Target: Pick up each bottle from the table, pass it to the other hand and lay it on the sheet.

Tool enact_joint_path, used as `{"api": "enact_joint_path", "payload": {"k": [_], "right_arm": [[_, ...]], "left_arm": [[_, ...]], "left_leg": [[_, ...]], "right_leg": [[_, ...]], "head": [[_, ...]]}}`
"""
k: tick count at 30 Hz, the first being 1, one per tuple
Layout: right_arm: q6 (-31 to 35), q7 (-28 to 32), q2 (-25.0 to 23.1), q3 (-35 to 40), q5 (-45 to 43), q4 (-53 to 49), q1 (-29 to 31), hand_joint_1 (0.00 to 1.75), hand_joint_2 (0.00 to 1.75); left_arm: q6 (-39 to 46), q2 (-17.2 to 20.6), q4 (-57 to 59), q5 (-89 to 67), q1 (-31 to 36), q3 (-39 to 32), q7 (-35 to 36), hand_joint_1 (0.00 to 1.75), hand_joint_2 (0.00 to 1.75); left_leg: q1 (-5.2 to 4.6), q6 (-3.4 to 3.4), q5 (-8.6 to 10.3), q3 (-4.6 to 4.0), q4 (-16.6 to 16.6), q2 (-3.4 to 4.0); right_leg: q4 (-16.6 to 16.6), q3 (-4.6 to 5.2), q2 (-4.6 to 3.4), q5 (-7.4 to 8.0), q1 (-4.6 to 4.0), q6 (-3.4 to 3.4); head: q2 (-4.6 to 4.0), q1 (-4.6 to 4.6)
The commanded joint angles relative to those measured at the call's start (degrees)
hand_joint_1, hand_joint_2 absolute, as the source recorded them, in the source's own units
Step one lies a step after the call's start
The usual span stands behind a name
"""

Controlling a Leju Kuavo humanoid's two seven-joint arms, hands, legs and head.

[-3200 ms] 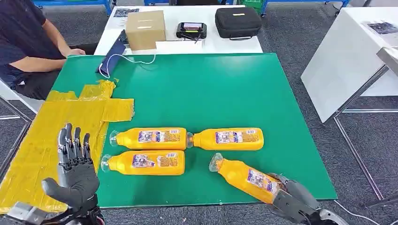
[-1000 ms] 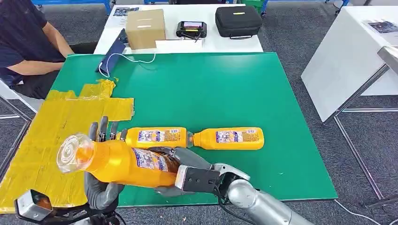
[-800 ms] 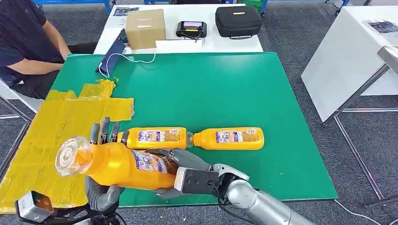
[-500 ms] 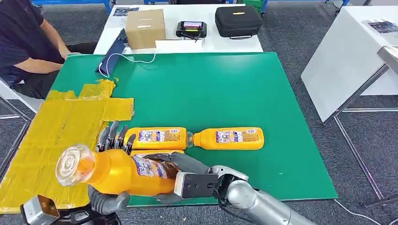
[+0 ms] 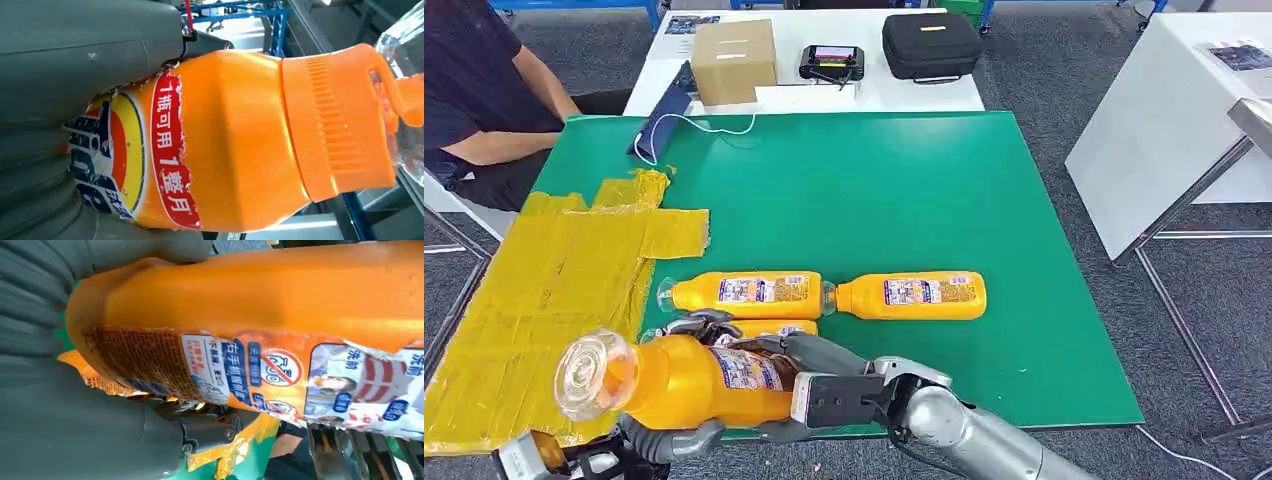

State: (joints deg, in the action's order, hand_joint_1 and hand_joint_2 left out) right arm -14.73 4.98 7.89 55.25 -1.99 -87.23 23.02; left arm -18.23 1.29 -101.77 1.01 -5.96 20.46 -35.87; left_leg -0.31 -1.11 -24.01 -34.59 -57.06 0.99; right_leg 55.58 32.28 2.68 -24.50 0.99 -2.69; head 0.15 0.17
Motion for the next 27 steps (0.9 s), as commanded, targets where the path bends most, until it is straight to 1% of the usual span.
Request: {"api": "enact_joint_path", "payload": {"k": [1, 2, 3, 4, 5, 9, 11, 12, 13, 14, 15, 18, 19, 20, 21, 23, 24, 26, 27], "right_arm": [[-0.5, 1.0, 0.9, 0.0, 0.6, 4.0, 2.8, 1.75, 1.75], [-0.4, 1.8, 0.9, -0.3, 0.9, 4.0, 2.6, 1.75, 1.75], [0.3, 2.1, 1.6, -1.0, 1.8, 3.7, 1.9, 1.75, 1.75], [0.3, 2.0, 0.8, -1.3, 1.8, 3.2, 2.1, 1.75, 1.75], [0.6, 1.1, 0.9, -1.6, 2.5, 2.5, 1.9, 1.75, 1.75], [0.9, 2.4, 2.6, -2.7, 3.1, 2.5, 0.6, 1.75, 1.75], [1.2, 2.9, 2.4, -3.1, 3.5, 2.7, 0.4, 1.75, 1.75], [2.2, 2.8, 1.8, -4.0, 4.9, 2.2, -0.3, 1.75, 1.75], [3.3, 2.9, 1.9, -5.3, 6.1, 1.5, -1.5, 1.33, 1.75], [4.7, 2.6, 2.1, -6.6, 8.2, 0.3, -2.8, 0.03, 1.75], [6.5, 1.2, 2.7, -8.2, 11.1, -1.7, -4.5, 0.00, 1.75], [7.3, 0.7, 4.8, -13.1, 12.7, -6.8, -10.7, 0.00, 1.75], [7.2, 1.0, 5.0, -14.3, 13.6, -7.8, -12.4, 0.00, 1.75], [7.1, 1.0, 5.2, -14.4, 13.8, -8.1, -12.8, 0.00, 1.75], [7.4, 1.2, 5.0, -15.5, 14.7, -8.9, -14.3, 0.00, 1.75], [7.2, 1.3, 4.9, -16.7, 15.2, -9.7, -15.9, 0.00, 1.75], [6.9, 1.1, 4.9, -16.7, 16.0, -9.8, -16.2, 0.00, 1.75], [6.7, 1.0, 4.7, -16.7, 16.2, -9.3, -16.0, 0.00, 1.75], [6.6, 1.0, 4.6, -16.6, 16.2, -9.0, -15.9, 0.00, 1.75]], "left_arm": [[-1.9, 1.3, 3.5, -0.3, 1.3, 1.1, -0.3, 1.75, 1.75], [-2.1, 1.1, 3.6, -0.2, 1.4, 0.9, -0.7, 1.75, 1.75], [-2.1, 1.2, 3.6, -0.9, 0.8, 0.7, -0.8, 1.75, 1.75], [-2.2, 1.0, 3.2, -1.0, 1.6, 1.0, -0.6, 1.75, 1.75], [-1.3, 0.9, 2.7, -1.5, 1.5, 0.8, 0.3, 1.75, 1.75], [-1.2, 1.6, 2.6, -1.6, 0.3, 0.1, -0.2, 1.75, 1.75], [-0.8, 1.6, 2.7, -2.2, 0.3, 0.1, -0.6, 1.75, 1.75], [0.1, 2.0, 2.2, -3.6, 0.5, -0.2, 0.0, 1.75, 1.75], [1.4, 2.6, 1.4, -5.1, 0.2, -0.9, 0.4, 1.75, 1.75], [3.8, 3.5, 0.2, -7.8, -0.2, -2.0, 1.4, 1.75, 1.75], [7.4, 4.8, -1.8, -11.3, -0.8, -4.2, 3.4, 1.75, 1.75], [17.8, 7.6, -5.9, -22.7, 0.2, -11.2, 9.4, 1.75, 1.75], [18.6, 7.6, -6.3, -24.9, 1.1, -12.7, 11.1, 1.75, 1.75], [18.1, 7.7, -6.4, -24.7, 1.4, -13.1, 11.4, 1.75, 1.75], [23.1, 7.5, -6.3, -32.9, 2.5, -14.3, 14.6, 1.75, 1.75], [26.7, 8.7, -4.9, -39.8, 5.1, -15.1, 18.9, 1.75, 1.75], [29.7, 9.3, -3.2, -46.7, 6.8, -16.3, 22.9, 1.75, 1.75], [31.8, 10.8, 0.1, -52.2, 9.4, -17.5, 26.1, 1.75, 1.75], [32.3, 11.1, 1.0, -53.1, 9.8, -18.0, 26.5, 1.75, 1.75]], "left_leg": [[0.08, 0.10, -0.08, 0.25, 0.0, -0.03], [0.04, 0.06, -0.03, 0.14, 0.0, -0.02], [0.06, 0.08, -0.06, 0.22, 0.0, -0.06], [0.03, 0.05, -0.02, 0.12, 0.0, -0.05], [0.07, 0.08, -0.06, 0.21, 0.0, -0.08], [0.07, 0.08, -0.07, 0.21, 0.0, -0.08], [0.03, 0.06, -0.02, 0.13, 0.0, -0.07], [0.08, 0.10, -0.09, 0.22, 0.0, -0.06], [0.02, 0.06, -0.02, 0.11, 0.0, -0.05], [0.07, 0.08, -0.07, 0.16, 0.0, -0.05], [0.11, 0.12, -0.11, 0.25, 0.0, -0.06], [0.12, 0.11, -0.07, 0.08, -0.1, -0.18], [0.08, 0.08, -0.02, 0.03, 0.0, -0.21], [0.11, 0.10, -0.06, 0.08, 0.0, -0.25], [0.11, 0.09, -0.04, 0.08, 0.0, -0.24], [0.16, 0.14, -0.11, 0.13, -0.1, -0.29], [0.10, 0.09, -0.03, 0.05, 0.0, -0.31], [0.15, 0.13, -0.05, 0.15, 0.0, -0.40], [0.10, 0.08, -0.01, 0.07, 0.0, -0.23]], "right_leg": [[-0.1, -0.26, -0.29, -0.05, -0.05, 0.14], [0.0, -0.15, -0.18, -0.02, -0.02, 0.08], [-0.1, -0.24, -0.22, -0.05, -0.03, 0.12], [-0.1, -0.14, -0.12, -0.02, -0.01, 0.06], [-0.1, -0.25, -0.19, -0.05, -0.04, 0.11], [-0.1, -0.23, -0.19, -0.06, -0.04, 0.11], [-0.1, -0.14, -0.12, -0.02, -0.01, 0.07], [0.0, -0.25, -0.23, -0.07, -0.05, 0.13], [0.0, -0.12, -0.13, -0.02, -0.01, 0.07], [0.0, -0.18, -0.21, -0.05, -0.04, 0.11], [-0.1, -0.29, -0.28, -0.09, -0.07, 0.15], [0.0, -0.14, -0.07, -0.10, -0.09, 0.14], [0.0, -0.08, 0.03, -0.06, -0.06, 0.09], [0.0, -0.15, 0.01, -0.10, -0.09, 0.12], [0.0, -0.13, 0.04, -0.08, -0.09, 0.11], [0.0, -0.20, -0.05, -0.15, -0.13, 0.18], [0.0, -0.11, 0.08, -0.09, -0.08, 0.11], [0.0, -0.24, 0.07, -0.13, -0.12, 0.16], [0.0, -0.10, 0.03, -0.05, -0.07, 0.10]], "head": [[0.00, 0.00], [0.00, 0.00], [0.00, 0.00], [0.00, 0.00], [0.00, 0.00], [0.00, -0.02], [0.00, 0.02], [0.00, -0.02], [0.00, 0.00], [0.00, 0.02], [0.00, -0.02], [0.00, 0.00], [0.00, 0.00], [0.00, 0.00], [0.00, 0.02], [0.00, -0.02], [0.00, -0.02], [0.00, 0.02], [0.00, 0.00]]}}
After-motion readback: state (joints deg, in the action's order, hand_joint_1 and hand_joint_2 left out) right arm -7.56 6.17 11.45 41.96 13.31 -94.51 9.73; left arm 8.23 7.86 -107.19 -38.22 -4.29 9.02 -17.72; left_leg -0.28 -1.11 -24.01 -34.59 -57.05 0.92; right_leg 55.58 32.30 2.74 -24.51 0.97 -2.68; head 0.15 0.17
